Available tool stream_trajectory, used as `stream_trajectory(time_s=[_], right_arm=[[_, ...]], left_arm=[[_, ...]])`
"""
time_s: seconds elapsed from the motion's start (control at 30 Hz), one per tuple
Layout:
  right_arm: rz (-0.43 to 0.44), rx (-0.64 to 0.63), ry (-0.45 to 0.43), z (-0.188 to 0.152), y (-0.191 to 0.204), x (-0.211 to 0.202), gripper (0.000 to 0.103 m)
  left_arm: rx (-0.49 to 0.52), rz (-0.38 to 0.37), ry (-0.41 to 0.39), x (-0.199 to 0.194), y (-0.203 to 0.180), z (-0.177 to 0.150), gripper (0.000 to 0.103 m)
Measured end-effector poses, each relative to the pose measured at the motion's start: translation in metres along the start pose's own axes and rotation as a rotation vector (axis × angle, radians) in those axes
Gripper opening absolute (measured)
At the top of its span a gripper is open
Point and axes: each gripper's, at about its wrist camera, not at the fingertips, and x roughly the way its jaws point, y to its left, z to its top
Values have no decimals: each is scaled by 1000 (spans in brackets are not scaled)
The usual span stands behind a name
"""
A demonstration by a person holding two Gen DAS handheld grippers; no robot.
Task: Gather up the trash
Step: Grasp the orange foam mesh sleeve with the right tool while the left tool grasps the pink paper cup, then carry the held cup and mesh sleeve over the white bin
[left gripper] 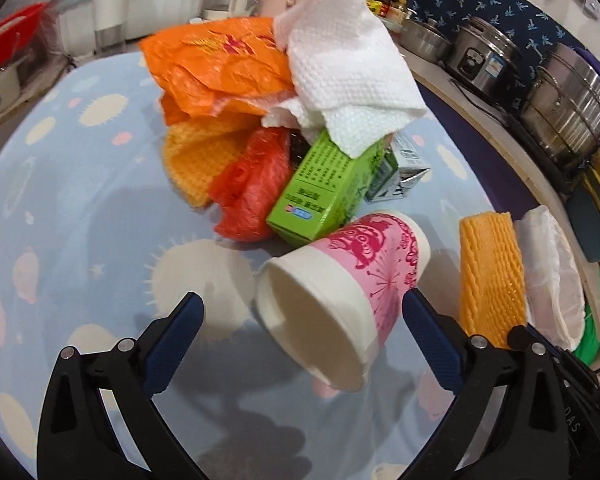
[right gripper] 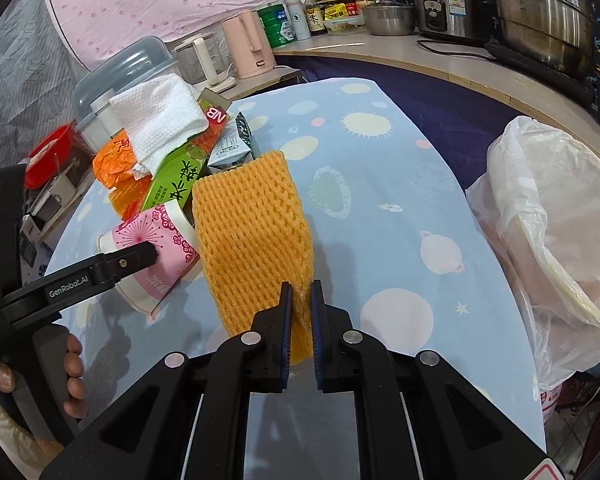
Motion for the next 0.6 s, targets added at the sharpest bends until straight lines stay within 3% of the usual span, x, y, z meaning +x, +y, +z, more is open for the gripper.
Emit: stream_trajectory(time_s=[0.1,0.17,0.37,0.6], right_arm=[[-1,9,1,0,-1,0,9],[-1,13,-2,0,-2,-1,9],[-1,23,-26,2,-4,-11,9],[0,37,-70,4,-10,-35,9]], left_arm=[[-10,-42,9,4,-3,-2,85],[-5,-63,22,5,-5,-3,68],[15,-53,-1,-9,-14,-8,56],[31,-40,-23,-35,-27,-16,49]])
